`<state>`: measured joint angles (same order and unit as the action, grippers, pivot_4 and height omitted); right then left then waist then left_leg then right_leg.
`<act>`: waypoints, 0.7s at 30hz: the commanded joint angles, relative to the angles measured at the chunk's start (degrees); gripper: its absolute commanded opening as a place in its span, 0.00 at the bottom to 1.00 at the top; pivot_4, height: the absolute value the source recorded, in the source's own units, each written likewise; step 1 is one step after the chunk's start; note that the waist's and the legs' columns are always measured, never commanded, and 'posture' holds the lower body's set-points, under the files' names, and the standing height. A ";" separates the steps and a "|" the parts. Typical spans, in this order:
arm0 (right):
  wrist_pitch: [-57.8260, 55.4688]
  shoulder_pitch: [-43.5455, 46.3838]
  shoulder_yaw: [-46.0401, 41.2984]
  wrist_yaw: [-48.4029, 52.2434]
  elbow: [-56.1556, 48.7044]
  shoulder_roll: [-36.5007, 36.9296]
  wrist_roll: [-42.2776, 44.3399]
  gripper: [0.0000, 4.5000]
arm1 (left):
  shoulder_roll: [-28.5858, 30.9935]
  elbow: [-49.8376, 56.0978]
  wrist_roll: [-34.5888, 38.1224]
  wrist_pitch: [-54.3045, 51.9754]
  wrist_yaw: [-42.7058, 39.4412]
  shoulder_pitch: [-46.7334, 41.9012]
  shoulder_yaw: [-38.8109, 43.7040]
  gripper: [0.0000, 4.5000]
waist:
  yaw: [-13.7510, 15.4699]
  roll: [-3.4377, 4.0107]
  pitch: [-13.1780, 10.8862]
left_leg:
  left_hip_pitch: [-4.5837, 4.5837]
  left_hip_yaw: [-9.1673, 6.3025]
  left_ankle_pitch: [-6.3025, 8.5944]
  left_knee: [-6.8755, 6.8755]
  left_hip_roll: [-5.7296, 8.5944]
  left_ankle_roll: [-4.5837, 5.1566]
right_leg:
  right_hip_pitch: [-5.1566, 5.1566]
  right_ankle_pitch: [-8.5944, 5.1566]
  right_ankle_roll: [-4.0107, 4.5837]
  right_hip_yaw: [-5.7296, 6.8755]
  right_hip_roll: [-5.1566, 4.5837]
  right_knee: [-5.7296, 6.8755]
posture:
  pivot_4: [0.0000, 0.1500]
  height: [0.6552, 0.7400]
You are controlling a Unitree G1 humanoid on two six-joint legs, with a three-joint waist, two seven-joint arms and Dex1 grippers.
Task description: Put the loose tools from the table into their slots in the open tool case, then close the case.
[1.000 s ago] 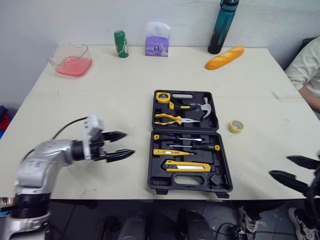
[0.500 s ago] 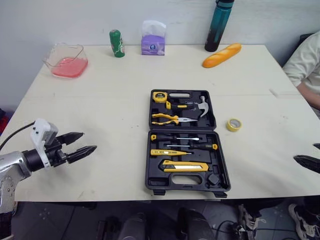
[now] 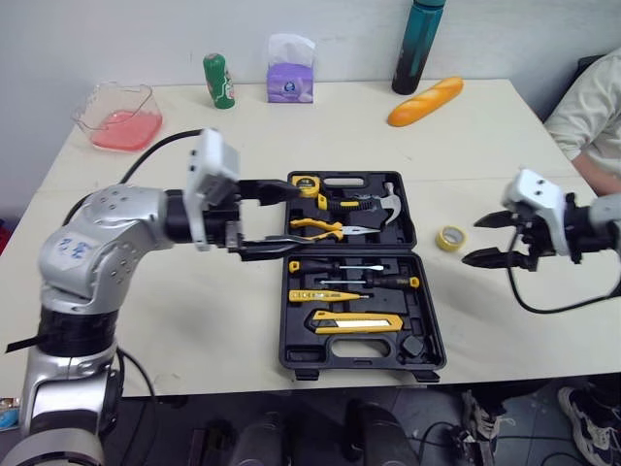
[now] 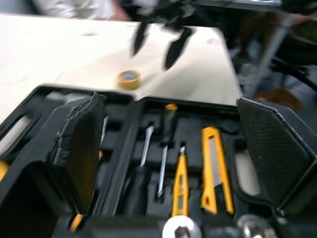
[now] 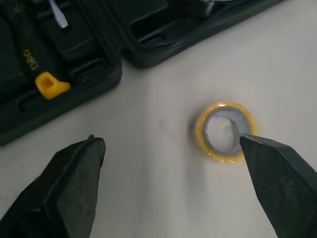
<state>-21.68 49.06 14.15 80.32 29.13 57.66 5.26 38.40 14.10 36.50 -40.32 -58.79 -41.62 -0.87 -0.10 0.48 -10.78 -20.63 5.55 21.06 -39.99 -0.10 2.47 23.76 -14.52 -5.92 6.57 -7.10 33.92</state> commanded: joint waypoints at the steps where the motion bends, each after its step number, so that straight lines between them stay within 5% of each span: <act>1: 3.85 6.17 2.92 0.67 8.56 -2.96 -5.48 1.00 | -2.10 -2.14 -1.91 2.85 -0.20 -1.51 -1.87 0.99 | -0.04 0.05 -0.07 | -0.03 -0.02 0.00 -0.01 -0.01 0.01 | 0.02 0.00 0.00 0.03 0.00 0.00 | 1.00 0.90; 16: 12.61 11.85 4.74 -1.02 21.41 -10.30 -13.40 1.00 | -5.28 -1.82 -2.22 4.04 0.54 -1.23 -2.79 0.99 | -0.14 0.12 -0.13 | -0.13 -0.19 -0.04 -0.12 -0.03 -0.01 | 0.03 0.00 -0.01 0.14 -0.02 0.07 | 1.00 0.90; 21: 14.38 12.32 4.42 -1.52 22.76 -10.33 -14.40 0.62 | -5.75 -2.16 -2.38 4.32 0.35 -1.51 -2.92 1.00 | -0.11 0.12 -0.13 | -0.14 -0.21 -0.05 -0.12 -0.02 -0.01 | 0.03 0.00 -0.01 0.14 -0.03 0.07 | 1.00 0.90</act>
<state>-8.21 60.04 19.93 78.69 52.07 46.69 -8.79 32.67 10.58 33.92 -36.87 -58.34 -42.25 -4.45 -0.21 0.60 -10.91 -20.77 5.34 21.01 -40.12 -0.12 2.47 23.79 -14.51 -5.93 6.71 -7.13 34.00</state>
